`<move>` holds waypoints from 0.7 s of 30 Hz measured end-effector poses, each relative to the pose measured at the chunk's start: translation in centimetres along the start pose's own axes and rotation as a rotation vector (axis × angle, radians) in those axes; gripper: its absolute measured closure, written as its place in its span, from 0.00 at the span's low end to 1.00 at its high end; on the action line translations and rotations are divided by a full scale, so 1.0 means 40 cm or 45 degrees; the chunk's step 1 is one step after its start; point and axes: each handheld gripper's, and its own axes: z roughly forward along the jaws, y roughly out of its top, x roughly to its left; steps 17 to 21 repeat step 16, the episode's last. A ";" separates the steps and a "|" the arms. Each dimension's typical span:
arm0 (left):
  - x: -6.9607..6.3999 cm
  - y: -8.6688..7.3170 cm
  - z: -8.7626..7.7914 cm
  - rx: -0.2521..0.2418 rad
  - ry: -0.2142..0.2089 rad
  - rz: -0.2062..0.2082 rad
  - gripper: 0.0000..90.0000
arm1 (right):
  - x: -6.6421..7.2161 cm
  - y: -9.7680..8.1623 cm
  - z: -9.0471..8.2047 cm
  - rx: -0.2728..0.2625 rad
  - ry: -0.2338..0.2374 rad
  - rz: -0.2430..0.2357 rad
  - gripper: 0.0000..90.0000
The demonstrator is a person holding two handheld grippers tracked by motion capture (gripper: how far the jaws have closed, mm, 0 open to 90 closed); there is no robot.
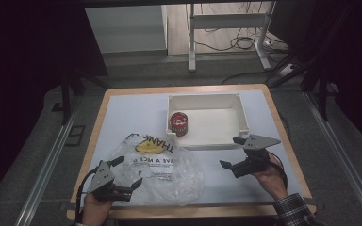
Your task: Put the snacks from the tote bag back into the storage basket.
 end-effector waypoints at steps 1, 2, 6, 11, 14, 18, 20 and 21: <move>0.000 0.000 0.000 0.000 0.000 0.000 0.03 | 0.000 -0.003 -0.004 0.000 -0.002 0.002 0.02; 0.000 0.000 0.000 0.000 0.001 -0.001 0.03 | -0.001 -0.006 -0.006 -0.006 -0.002 0.003 0.02; 0.000 0.000 0.001 0.002 0.000 0.001 0.03 | -0.006 -0.020 -0.016 -0.010 -0.013 0.014 0.02; -0.001 0.000 0.000 0.003 0.000 0.004 0.03 | -0.013 -0.040 -0.017 0.019 -0.028 0.023 0.02; 0.000 0.001 0.001 0.002 0.000 0.003 0.03 | -0.014 -0.042 -0.015 0.014 -0.026 0.024 0.02; 0.000 0.001 0.002 0.003 0.000 0.003 0.03 | -0.014 -0.042 -0.013 0.016 -0.023 0.017 0.02; 0.000 0.001 0.002 0.003 0.000 0.003 0.03 | -0.014 -0.042 -0.013 0.016 -0.023 0.017 0.02; 0.000 0.001 0.002 0.003 0.000 0.003 0.03 | -0.014 -0.042 -0.013 0.016 -0.023 0.017 0.02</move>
